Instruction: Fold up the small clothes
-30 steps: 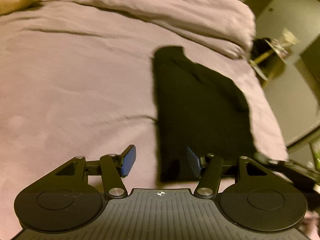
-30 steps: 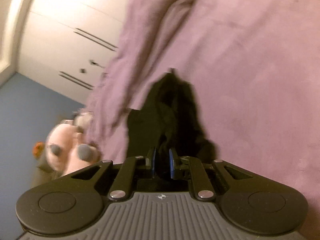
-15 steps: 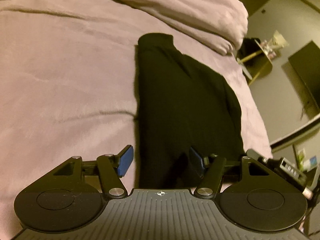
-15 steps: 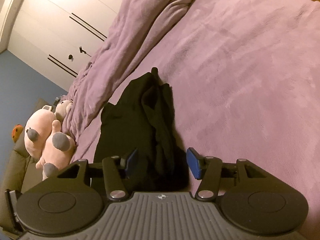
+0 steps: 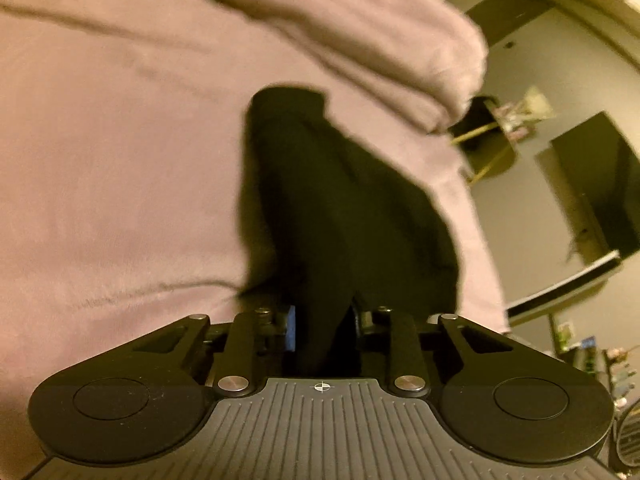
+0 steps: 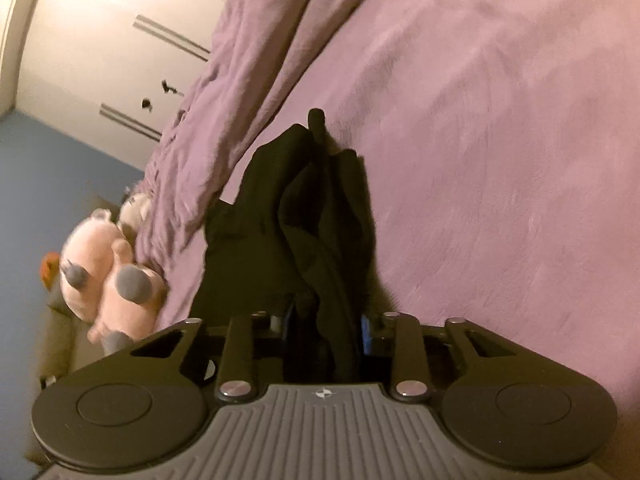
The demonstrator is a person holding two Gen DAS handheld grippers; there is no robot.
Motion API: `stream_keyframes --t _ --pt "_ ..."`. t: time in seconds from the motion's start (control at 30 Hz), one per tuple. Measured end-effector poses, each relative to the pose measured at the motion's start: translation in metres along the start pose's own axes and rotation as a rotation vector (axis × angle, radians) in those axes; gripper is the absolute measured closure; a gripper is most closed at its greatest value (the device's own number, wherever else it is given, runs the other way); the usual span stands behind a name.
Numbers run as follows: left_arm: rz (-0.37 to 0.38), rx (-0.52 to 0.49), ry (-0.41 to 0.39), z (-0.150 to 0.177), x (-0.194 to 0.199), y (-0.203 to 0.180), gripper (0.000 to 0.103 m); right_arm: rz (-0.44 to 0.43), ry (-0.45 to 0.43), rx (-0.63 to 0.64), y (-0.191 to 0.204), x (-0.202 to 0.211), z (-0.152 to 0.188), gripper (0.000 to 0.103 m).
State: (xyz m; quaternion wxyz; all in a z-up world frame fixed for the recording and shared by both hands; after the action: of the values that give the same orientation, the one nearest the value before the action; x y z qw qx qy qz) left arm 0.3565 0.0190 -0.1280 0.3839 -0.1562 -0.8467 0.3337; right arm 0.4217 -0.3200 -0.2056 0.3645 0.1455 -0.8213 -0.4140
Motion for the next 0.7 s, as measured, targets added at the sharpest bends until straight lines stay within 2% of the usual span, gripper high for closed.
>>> stream_keyframes --t 0.07,0.13,0.23,0.33,0.4,0.43,0.47,0.5,0.57,0.7 --pt "0.017 -0.020 -0.030 -0.003 0.024 -0.004 0.076 -0.038 0.019 -0.064 0.002 0.002 0.006 0.077" --pt "-0.002 -0.050 -0.038 0.001 0.054 -0.002 0.075 -0.063 0.074 -0.074 0.010 0.001 0.022 0.077" --pt "-0.099 -0.082 -0.014 0.019 0.095 0.015 0.075 -0.079 0.169 0.023 0.033 0.001 0.059 0.077" --pt "-0.225 -0.110 0.033 0.043 0.122 0.038 0.070 -0.100 0.211 0.143 0.054 0.011 0.096 0.075" --pt "-0.300 -0.157 0.003 0.054 0.138 0.043 0.071 -0.083 0.199 0.222 0.064 0.024 0.113 0.065" --pt "-0.299 -0.152 -0.011 0.059 0.146 0.043 0.070 -0.060 0.176 0.257 0.067 0.031 0.118 0.060" --pt "-0.272 -0.126 -0.011 0.064 0.150 0.043 0.062 -0.034 0.156 0.290 0.069 0.039 0.123 0.049" --pt "-0.229 -0.088 -0.002 0.070 0.152 0.043 0.051 -0.016 0.146 0.313 0.070 0.045 0.128 0.045" --pt "-0.181 -0.036 0.015 0.081 0.149 0.046 0.049 -0.006 0.139 0.306 0.069 0.055 0.132 0.045" --pt "-0.203 -0.030 0.025 0.093 0.136 0.048 0.049 0.029 0.148 0.296 0.064 0.062 0.137 0.046"
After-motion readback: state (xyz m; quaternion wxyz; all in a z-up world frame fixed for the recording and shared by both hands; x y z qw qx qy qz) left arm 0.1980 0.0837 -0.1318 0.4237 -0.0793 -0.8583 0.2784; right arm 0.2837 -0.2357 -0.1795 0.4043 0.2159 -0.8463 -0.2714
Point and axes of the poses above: each gripper's, at about its wrist camera, not at the fingertips, and x roughly against the way its jaws point, y to its left, z to its underside, the point moved 4 cm from there along -x, roughly the way its jaws point, and after that the axes turned 8 degrees about -y, right-handed, at the moved point
